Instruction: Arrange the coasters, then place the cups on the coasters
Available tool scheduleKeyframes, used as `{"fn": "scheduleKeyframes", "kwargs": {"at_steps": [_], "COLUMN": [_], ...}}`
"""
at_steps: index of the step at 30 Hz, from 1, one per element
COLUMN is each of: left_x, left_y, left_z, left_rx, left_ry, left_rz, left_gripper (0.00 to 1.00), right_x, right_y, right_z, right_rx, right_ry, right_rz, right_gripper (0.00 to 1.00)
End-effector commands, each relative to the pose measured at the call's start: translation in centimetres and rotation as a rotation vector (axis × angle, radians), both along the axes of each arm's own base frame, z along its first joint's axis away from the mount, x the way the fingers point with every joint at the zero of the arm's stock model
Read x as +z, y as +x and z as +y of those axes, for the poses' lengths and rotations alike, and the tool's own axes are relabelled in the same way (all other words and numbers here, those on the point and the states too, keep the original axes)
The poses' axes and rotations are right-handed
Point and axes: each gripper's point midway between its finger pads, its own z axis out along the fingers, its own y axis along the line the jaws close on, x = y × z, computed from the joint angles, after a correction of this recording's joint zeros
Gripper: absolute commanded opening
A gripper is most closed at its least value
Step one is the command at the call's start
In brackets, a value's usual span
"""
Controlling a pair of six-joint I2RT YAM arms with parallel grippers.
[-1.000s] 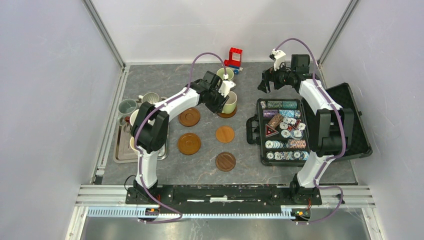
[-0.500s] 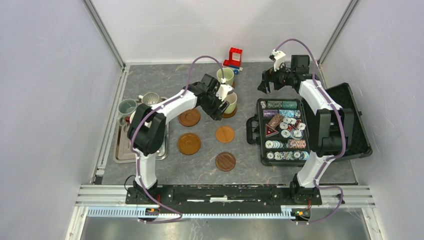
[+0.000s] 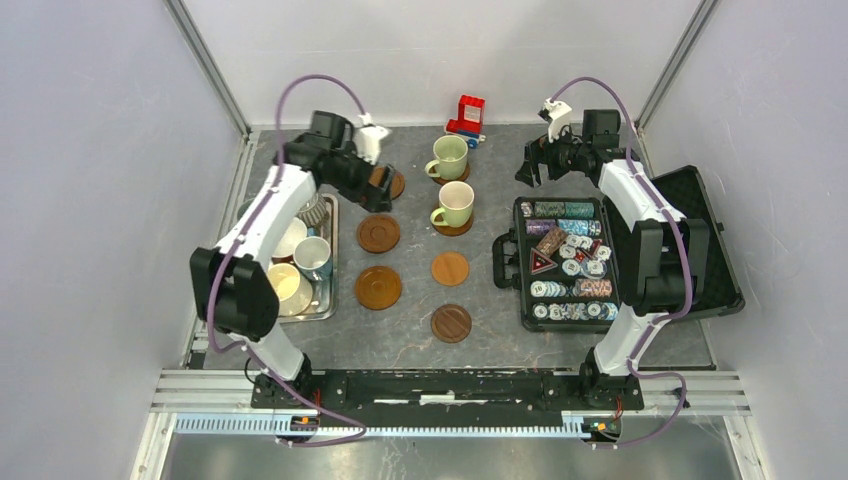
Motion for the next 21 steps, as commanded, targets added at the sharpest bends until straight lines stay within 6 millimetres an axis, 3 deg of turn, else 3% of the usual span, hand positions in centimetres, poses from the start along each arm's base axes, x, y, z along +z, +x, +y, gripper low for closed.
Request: {"fn": "scheduleKeyframes", "kwargs": {"at_steps": [1,5,10,14,17,21], "left_x": [4.1,4.5,5.1,5.2,3.6,0.6], "left_y": [-2.0,-2.3,-3.0,-4.3,-6.0,-7.9], "left_z": [5.3,12.5,21.7,27.8,31.1,33.6], "left_rx": [0.007,0.204,0.390,0.498,0.502,0.465], "left_ry": [0.014,0.081,0.211,0.300,0.380,0.394], "left_rz": [-0.023,-0.024,-0.053,-0.035,0.007,0.063], "left_gripper": [1.00,1.00,1.00,0.97,0.93,0.83], "right_x": [2.7,2.6,2.7,3.4,3.5,3.1], "right_y": [0.2,0.3,0.3,0.9,1.4,1.9], "right_z": [0.3,0.7,2.8,4.2,4.7,5.2], "right_rx": [0.019,0.026,0.079,0.118,0.129,0.149], "right_ry": [0.020,0.015,-0.004,-0.024,-0.033,-0.067], "right_rz": [-0.073,-0.074,-0.077,-0.092,-0.090,-0.089], "right_gripper": [0.98,0.98,0.98,0.98,0.98,0.98]}}
